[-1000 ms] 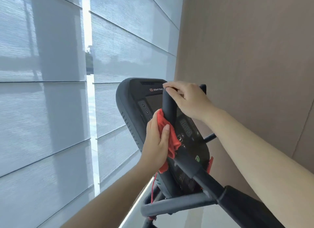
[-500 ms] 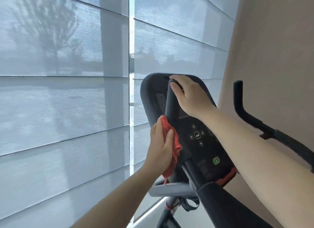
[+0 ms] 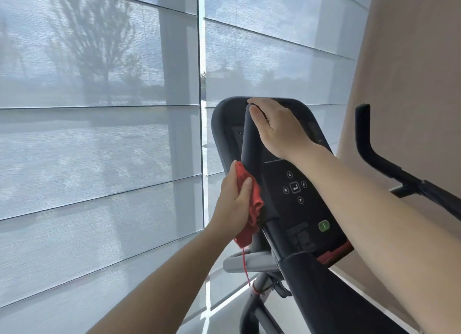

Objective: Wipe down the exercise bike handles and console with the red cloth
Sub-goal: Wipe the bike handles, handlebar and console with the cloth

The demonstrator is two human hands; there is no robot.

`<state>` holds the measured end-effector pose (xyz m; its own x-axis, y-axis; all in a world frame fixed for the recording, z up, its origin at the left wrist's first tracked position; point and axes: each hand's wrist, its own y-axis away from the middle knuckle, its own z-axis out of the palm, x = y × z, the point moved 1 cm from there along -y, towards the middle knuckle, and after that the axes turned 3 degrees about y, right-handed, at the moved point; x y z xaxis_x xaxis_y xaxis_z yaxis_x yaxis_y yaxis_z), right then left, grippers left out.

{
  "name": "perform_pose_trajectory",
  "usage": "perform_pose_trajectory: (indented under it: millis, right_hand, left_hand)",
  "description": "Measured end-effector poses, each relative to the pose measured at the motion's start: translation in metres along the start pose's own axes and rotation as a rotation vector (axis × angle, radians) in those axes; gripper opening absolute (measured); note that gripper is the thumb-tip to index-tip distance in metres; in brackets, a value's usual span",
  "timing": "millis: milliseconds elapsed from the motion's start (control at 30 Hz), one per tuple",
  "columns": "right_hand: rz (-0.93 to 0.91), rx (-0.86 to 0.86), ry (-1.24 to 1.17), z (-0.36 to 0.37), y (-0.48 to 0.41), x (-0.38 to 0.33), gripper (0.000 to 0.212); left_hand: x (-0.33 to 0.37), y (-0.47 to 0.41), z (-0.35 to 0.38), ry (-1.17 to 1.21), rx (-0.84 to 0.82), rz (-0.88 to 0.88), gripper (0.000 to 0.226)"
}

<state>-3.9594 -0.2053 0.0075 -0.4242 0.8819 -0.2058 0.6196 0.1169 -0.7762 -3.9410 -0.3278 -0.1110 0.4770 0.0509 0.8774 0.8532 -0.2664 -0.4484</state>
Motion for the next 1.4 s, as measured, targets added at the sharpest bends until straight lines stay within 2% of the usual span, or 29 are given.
perform_pose_trajectory:
  millis: [133, 267, 367, 500, 600, 700, 833, 933, 1067, 1300, 1333, 1400]
  right_hand:
    - [0.011, -0.004, -0.01, 0.0, 0.0, 0.0, 0.041]
    - [0.02, -0.012, -0.016, 0.001, 0.0, -0.001, 0.042]
    - [0.023, -0.023, -0.018, 0.0, 0.001, -0.002, 0.043]
    - [0.024, -0.034, -0.026, -0.001, 0.001, -0.001, 0.042]
    - [0.026, -0.024, -0.034, 0.0, 0.001, 0.0, 0.042]
    - [0.029, -0.018, -0.057, 0.002, 0.002, -0.001, 0.042]
    - [0.054, -0.024, -0.128, -0.004, 0.002, -0.001, 0.039]
    - [0.125, -0.046, -0.214, -0.01, 0.001, 0.004, 0.044]
    - [0.182, -0.056, -0.348, -0.014, 0.007, 0.01, 0.044]
    - [0.279, 0.023, -0.326, -0.045, 0.013, 0.027, 0.047]
    - [0.296, 0.037, -0.313, -0.05, 0.012, 0.029, 0.048]
    - [0.332, 0.076, -0.279, -0.06, 0.009, 0.032, 0.052]
  left_hand:
    - [-0.002, 0.014, 0.004, 0.058, -0.003, -0.031, 0.041]
    - [-0.001, 0.031, 0.007, 0.105, -0.028, -0.093, 0.022]
    - [0.003, 0.022, 0.008, 0.142, -0.006, -0.125, 0.024]
    - [0.006, 0.023, 0.014, 0.14, 0.039, -0.154, 0.015]
    - [0.002, 0.045, 0.017, 0.082, 0.017, -0.15, 0.028]
    - [-0.003, 0.066, 0.017, 0.022, 0.028, -0.054, 0.04]
    - [-0.012, 0.048, -0.008, -0.028, 0.25, 0.099, 0.038]
    - [-0.007, 0.015, -0.028, -0.002, 0.262, 0.121, 0.045]
    - [0.012, -0.024, -0.036, 0.019, 0.248, 0.206, 0.043]
    - [0.066, -0.098, -0.029, -0.046, 0.166, 0.505, 0.047]
    - [0.074, -0.11, -0.03, -0.132, 0.107, 0.584, 0.045]
    - [0.081, -0.135, -0.028, -0.364, -0.144, 0.73, 0.032]
